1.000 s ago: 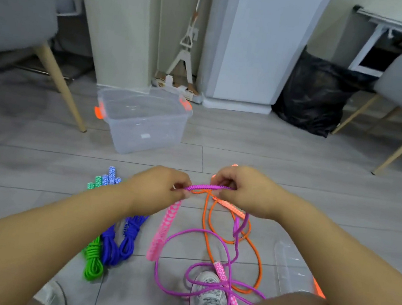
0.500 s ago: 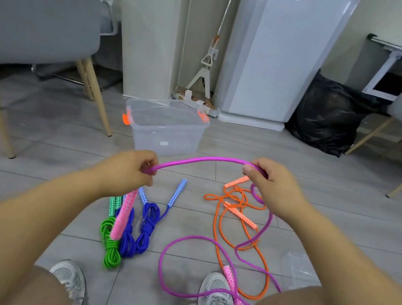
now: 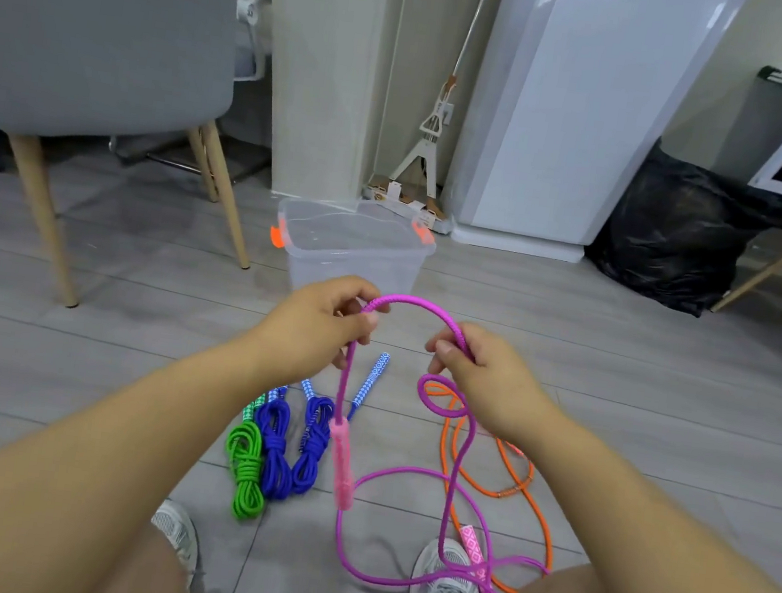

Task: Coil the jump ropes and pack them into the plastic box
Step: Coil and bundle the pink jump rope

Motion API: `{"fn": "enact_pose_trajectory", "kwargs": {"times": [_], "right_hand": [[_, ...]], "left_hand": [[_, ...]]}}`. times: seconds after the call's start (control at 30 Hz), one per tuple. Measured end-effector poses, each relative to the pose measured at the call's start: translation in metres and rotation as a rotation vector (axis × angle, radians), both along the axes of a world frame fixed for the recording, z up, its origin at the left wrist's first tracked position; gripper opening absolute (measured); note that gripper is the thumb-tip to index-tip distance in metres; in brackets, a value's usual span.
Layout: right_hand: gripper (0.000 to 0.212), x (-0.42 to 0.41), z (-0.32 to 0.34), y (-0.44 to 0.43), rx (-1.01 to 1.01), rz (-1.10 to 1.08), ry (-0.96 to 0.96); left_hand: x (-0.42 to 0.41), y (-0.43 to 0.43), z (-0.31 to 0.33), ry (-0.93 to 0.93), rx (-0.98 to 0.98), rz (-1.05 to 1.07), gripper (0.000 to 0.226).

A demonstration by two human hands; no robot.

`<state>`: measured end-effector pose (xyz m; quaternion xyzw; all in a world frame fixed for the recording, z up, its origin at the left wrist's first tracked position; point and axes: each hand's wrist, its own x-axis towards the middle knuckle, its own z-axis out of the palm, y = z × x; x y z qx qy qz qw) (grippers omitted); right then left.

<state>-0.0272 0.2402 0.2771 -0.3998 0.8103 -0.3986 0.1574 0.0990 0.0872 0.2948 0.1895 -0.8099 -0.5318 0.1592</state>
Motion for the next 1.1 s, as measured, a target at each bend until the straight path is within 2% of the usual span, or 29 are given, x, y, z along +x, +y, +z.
{"fn": "enact_pose_trajectory", "kwargs": {"times": [0.1, 0.23, 0.43, 0.53, 0.63, 0.8, 0.9, 1.03, 1.1], "right_hand": [[0.013, 0.004, -0.002, -0.007, 0.015, 0.057, -0.007], [0.011, -0.006, 0.000, -0.002, 0.033, 0.044, 0.023], [0.020, -0.029, -0.010, 0.024, 0.284, -0.007, 0.170], [0.025, -0.041, -0.015, 0.042, 0.394, -0.066, 0.247], [0.025, -0.046, -0.020, 0.052, 0.393, -0.164, 0.235], [0.029, -0.041, -0.020, 0.046, 0.123, -0.253, 0.065], [0.028, -0.033, -0.019, 0.035, 0.038, -0.236, -0.051], [0.020, -0.020, -0.017, 0.018, -0.086, -0.228, -0.160], [0.011, -0.013, -0.014, 0.012, -0.103, -0.185, -0.220]], "left_hand": [[-0.001, 0.005, 0.000, 0.012, 0.127, 0.003, 0.020], [-0.001, -0.008, 0.001, 0.025, 0.140, 0.154, 0.025], [0.007, -0.041, -0.010, -0.013, 0.012, 0.488, 0.022], [0.013, -0.064, -0.014, -0.047, 0.038, 0.590, 0.024], [0.019, -0.069, -0.021, -0.144, 0.006, 0.501, 0.020], [0.023, -0.057, -0.027, -0.181, 0.005, 0.307, 0.019], [0.026, -0.047, -0.026, -0.206, -0.098, 0.177, 0.014], [0.025, -0.034, -0.021, -0.154, -0.185, 0.175, 0.022], [0.023, -0.030, -0.017, -0.091, -0.092, 0.174, 0.021]]}}
